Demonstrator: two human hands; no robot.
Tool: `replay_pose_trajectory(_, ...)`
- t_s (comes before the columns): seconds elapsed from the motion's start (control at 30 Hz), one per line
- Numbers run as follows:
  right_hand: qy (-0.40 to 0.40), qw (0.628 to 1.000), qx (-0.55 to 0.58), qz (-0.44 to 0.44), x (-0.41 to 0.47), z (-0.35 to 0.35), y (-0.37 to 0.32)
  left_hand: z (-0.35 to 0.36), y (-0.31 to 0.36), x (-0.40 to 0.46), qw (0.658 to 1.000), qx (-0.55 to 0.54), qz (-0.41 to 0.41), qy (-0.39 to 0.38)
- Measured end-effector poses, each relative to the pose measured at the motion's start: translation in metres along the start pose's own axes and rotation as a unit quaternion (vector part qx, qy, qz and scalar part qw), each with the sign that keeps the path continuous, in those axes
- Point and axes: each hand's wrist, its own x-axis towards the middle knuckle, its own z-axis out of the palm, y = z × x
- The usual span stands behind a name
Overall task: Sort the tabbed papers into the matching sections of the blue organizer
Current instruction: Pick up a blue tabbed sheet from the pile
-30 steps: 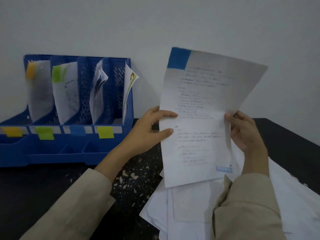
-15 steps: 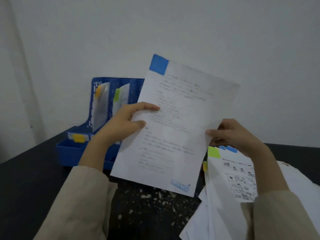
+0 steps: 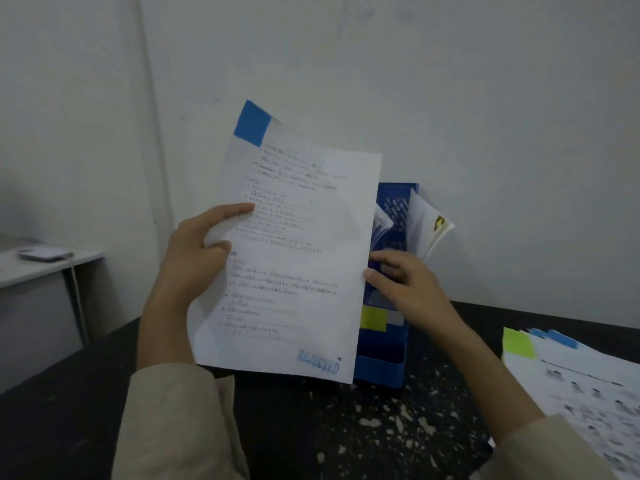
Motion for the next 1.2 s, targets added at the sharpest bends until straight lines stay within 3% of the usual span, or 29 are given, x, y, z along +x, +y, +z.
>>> replay_pose_trajectory(0.3, -0.059, 0.996, -0.061, 0.033, 0.008, 0.017, -0.001, -0.003, 0.011, -0.002, 0.994, -0.015, -0.009, 0.111)
replay_pose_trajectory(0.5, -0.045, 0.997, -0.048, 0.043, 0.001, 0.016, 0.003, 0.022, 0.033, 0.003, 0.989, 0.03, 0.027, 0.14)
replay_pose_trajectory(0.87, -0.042, 0.998, -0.029, 0.032, -0.001, 0.013, 0.002, 0.059, 0.057, 0.004, 0.998, 0.012, 0.057, 0.031)
replay_pose_trajectory(1.07, -0.038, 0.998, -0.054, 0.025, 0.001, 0.013, 0.003, 0.052, 0.046, 0.005, 0.988, 0.058, 0.037, 0.139)
replay_pose_trajectory(1.2, -0.038, 0.997, -0.055, 0.026, 0.002, 0.016, 0.004, 0.07, 0.044, 0.008, 0.982, 0.054, 0.066, 0.169)
